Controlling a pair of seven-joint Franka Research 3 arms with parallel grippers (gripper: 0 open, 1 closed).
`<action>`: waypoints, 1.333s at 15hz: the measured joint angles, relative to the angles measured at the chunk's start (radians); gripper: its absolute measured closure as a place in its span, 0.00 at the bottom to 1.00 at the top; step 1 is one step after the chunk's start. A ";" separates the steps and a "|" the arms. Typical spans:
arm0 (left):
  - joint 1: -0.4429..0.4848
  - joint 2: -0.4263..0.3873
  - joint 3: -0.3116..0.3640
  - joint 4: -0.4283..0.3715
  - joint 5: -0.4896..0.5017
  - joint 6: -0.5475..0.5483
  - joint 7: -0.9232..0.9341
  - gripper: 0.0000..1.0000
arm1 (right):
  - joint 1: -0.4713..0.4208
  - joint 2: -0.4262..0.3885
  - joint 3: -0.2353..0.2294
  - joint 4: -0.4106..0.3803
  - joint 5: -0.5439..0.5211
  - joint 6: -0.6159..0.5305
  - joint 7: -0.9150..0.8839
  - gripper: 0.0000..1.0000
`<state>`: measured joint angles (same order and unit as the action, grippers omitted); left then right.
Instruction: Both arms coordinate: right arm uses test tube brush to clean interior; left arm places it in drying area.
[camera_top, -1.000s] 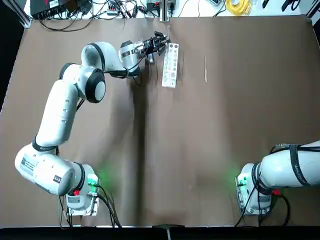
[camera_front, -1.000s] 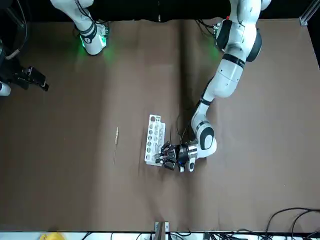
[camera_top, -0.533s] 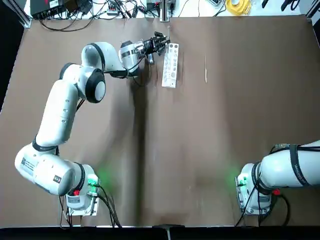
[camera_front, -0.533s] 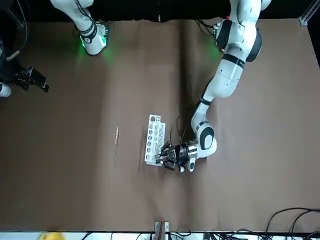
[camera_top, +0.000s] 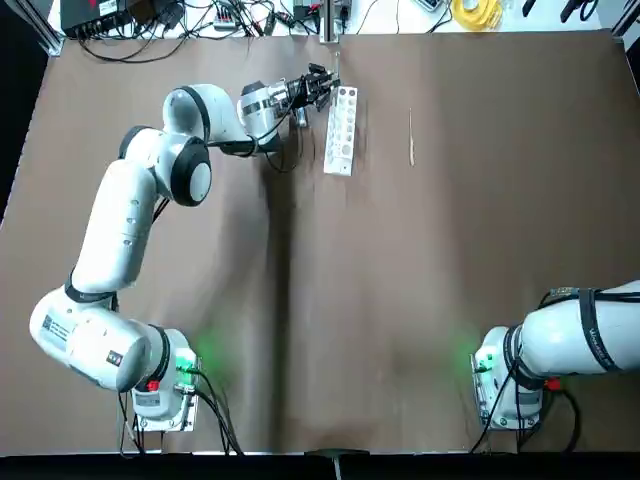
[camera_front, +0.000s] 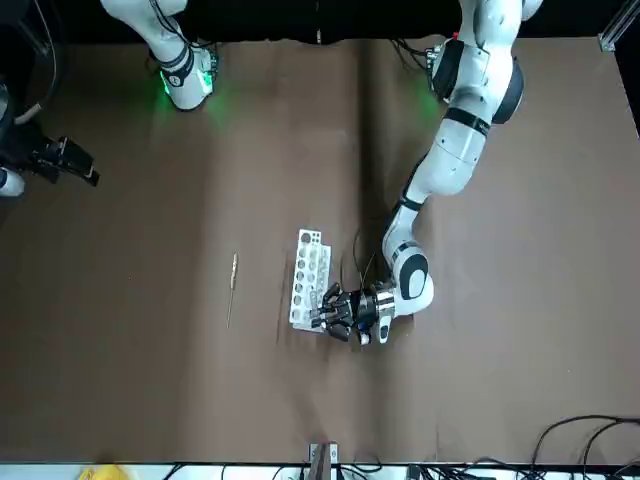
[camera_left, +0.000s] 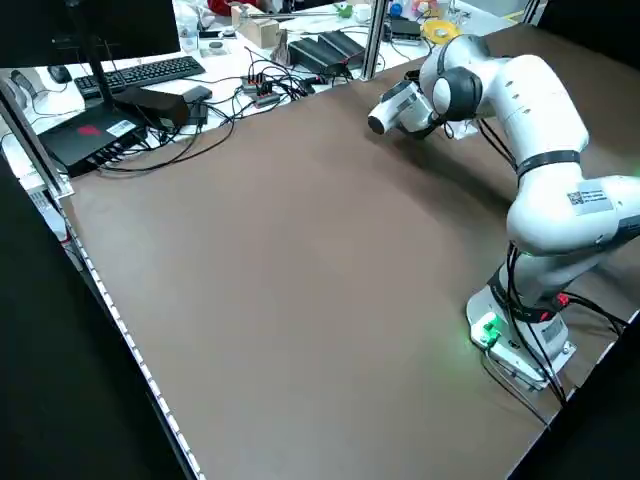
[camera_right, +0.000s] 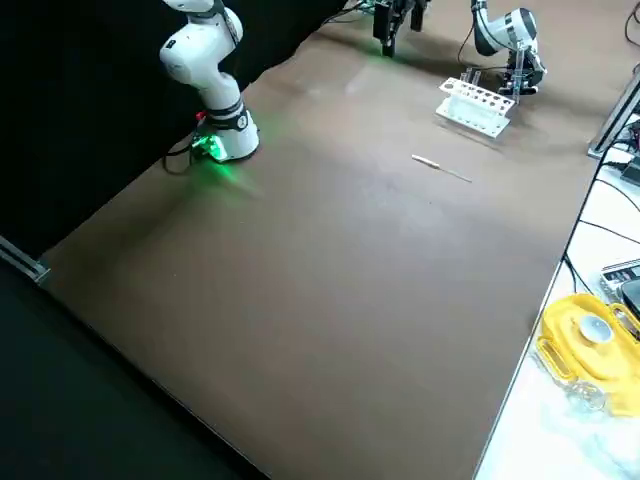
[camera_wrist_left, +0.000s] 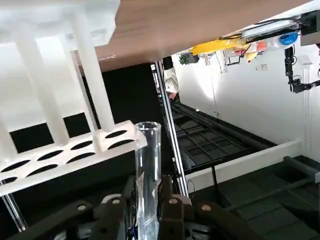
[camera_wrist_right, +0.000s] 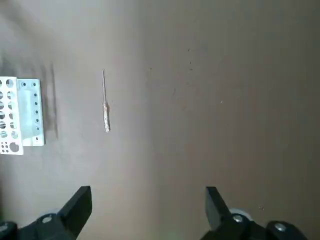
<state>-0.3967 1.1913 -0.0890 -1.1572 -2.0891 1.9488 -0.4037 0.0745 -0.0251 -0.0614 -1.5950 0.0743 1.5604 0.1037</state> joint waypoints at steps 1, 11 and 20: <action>0.000 0.000 0.000 0.000 0.000 0.001 0.000 0.77 | 0.000 0.000 0.000 0.000 0.000 0.000 0.000 0.00; 0.000 0.000 0.000 0.010 0.000 0.009 0.000 0.77 | 0.001 0.001 0.001 0.000 0.000 0.005 0.000 0.00; 0.001 0.000 0.000 0.014 0.000 0.010 -0.002 0.77 | 0.000 0.005 0.000 0.000 0.000 0.006 0.000 0.00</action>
<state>-0.3953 1.1914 -0.0890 -1.1433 -2.0892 1.9587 -0.4052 0.0745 -0.0203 -0.0613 -1.5950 0.0743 1.5663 0.1037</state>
